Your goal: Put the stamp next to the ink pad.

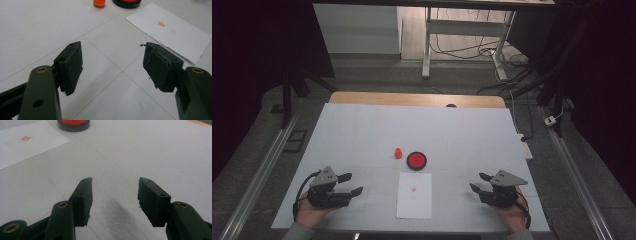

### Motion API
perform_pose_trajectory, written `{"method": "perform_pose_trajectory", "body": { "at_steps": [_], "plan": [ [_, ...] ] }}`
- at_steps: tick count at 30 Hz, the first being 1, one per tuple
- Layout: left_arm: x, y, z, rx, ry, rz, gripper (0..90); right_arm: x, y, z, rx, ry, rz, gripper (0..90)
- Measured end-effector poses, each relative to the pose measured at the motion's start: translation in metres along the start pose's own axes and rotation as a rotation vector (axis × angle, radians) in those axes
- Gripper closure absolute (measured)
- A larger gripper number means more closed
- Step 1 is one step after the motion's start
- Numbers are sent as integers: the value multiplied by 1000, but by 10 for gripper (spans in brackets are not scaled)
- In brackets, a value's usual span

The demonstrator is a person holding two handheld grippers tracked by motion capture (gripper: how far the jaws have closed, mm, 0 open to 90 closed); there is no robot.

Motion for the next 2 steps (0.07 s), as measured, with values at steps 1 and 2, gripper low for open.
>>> {"method": "perform_pose_trajectory", "body": {
  "at_steps": [1,2],
  "plan": [
    [0,0,0,0,0,1,319,0,0,0,0,0,0,447],
    [0,0,0,0,1,1,318,0,0,0,1,0,0,447]
  ]
}}
Point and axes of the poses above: each handheld gripper's, and its own axes: y roughly forward along the jaws, z roughly out of its top, x roughly to its right, the point moved 10 cm from there along y, roughly forward along the jaws, and after that the axes turned 13 degrees about -y, right-handed, at the moved point
